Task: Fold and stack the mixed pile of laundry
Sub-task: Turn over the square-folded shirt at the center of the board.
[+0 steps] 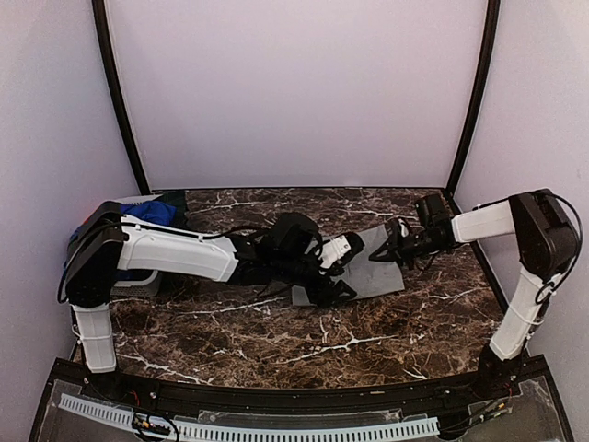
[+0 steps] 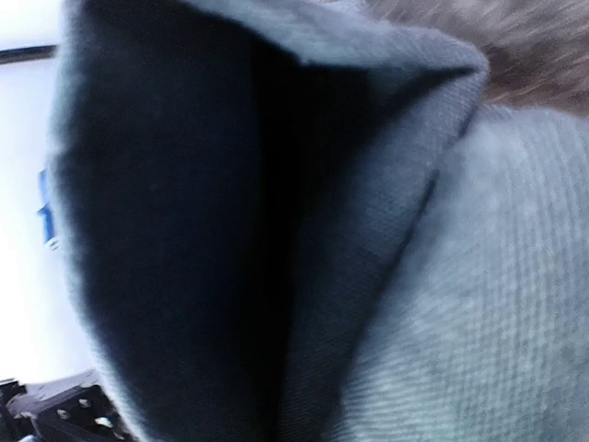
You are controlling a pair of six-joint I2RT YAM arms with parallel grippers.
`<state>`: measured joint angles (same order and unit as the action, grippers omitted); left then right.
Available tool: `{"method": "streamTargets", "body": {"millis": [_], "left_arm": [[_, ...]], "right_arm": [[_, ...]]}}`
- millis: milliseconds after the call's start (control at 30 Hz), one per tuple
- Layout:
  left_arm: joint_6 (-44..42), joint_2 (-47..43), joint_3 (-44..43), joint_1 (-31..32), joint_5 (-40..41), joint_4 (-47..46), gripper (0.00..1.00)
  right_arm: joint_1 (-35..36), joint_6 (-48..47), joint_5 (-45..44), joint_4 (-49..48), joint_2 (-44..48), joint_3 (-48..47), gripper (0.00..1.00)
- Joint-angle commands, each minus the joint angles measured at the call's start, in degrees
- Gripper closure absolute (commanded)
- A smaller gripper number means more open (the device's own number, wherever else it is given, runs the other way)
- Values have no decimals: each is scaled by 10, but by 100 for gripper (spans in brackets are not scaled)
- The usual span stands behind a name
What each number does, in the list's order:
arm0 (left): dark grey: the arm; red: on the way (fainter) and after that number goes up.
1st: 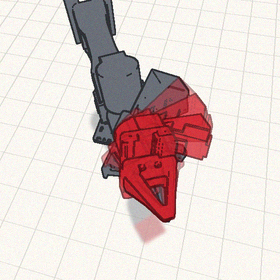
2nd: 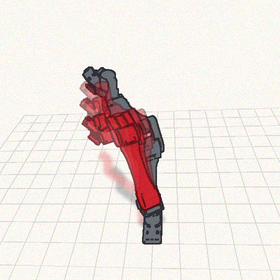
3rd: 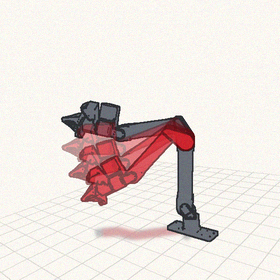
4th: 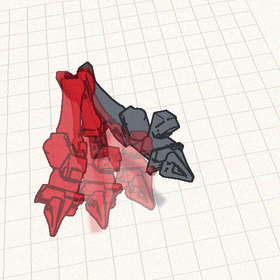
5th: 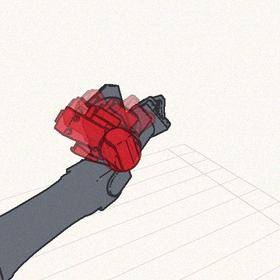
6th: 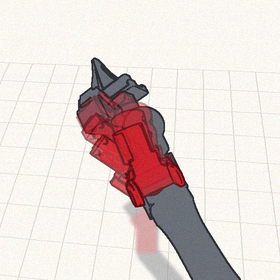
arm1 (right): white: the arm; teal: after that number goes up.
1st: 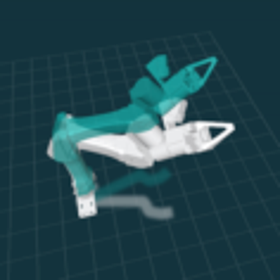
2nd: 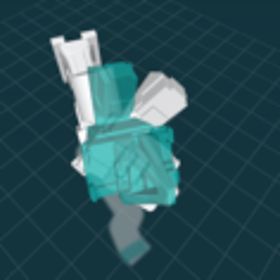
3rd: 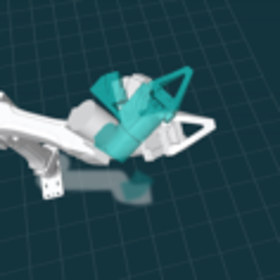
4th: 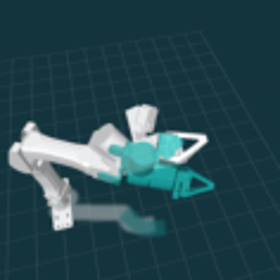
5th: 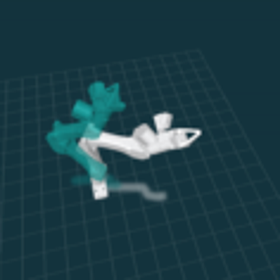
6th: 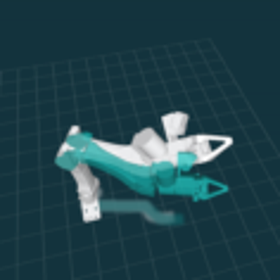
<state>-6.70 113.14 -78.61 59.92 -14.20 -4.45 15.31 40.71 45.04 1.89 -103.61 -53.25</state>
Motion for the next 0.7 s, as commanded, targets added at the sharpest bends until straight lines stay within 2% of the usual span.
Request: {"method": "streamTargets", "body": {"millis": [0, 100, 200, 367, 500, 667], "left_arm": [[39, -64, 62, -4, 26, -61, 26], [48, -81, 84, -4, 34, -83, 24], [50, -92, 98, -4, 39, -85, 24], [62, -124, 125, -6, 35, -99, 23], [64, -139, 136, -7, 33, -94, 23], [55, -146, 146, -11, 35, -82, 23]], "right_arm": [[-36, -186, -167, 275, 77, -59, 100], [-64, -252, -259, 368, 122, -109, 100], [-66, -307, -406, 440, 165, -156, 100], [-83, -339, -615, 506, 208, -212, 100], [-85, -346, -821, 577, 190, -260, 100], [-72, -370, -870, 603, 163, -302, 100]]}}
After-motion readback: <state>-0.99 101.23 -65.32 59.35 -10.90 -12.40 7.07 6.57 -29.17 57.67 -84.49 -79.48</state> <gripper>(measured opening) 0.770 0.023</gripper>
